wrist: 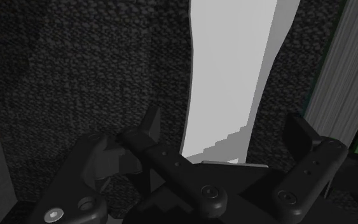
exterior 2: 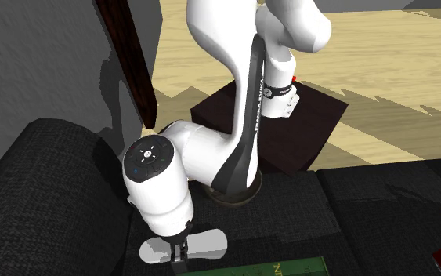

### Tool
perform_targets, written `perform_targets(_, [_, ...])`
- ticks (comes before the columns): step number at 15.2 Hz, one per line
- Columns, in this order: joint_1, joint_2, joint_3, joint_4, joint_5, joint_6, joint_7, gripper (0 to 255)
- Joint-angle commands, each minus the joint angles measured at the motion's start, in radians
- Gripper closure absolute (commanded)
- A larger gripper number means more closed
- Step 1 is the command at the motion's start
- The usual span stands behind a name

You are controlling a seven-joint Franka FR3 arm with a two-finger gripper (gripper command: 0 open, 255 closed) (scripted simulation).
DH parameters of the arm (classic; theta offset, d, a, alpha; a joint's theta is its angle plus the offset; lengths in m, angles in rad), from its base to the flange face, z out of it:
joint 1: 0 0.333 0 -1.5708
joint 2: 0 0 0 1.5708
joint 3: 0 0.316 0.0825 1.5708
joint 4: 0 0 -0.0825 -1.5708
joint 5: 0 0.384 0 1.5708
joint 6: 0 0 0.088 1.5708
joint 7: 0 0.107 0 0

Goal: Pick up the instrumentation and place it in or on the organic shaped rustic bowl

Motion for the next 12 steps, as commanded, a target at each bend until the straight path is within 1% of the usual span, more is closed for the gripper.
perform_targets(1, [0.005, 0.024, -0.005, 0.008, -0.005, 0.016, 0.005, 0])
perform_targets(9, [0.008, 0.030, -0.007, 0.010, -0.006, 0.021, 0.005, 0])
perform_targets(10, [0.009, 0.031, -0.007, 0.009, -0.007, 0.023, 0.006, 255])
perform_targets(12, [0.012, 0.033, -0.007, 0.015, -0.007, 0.019, 0.009, 255])
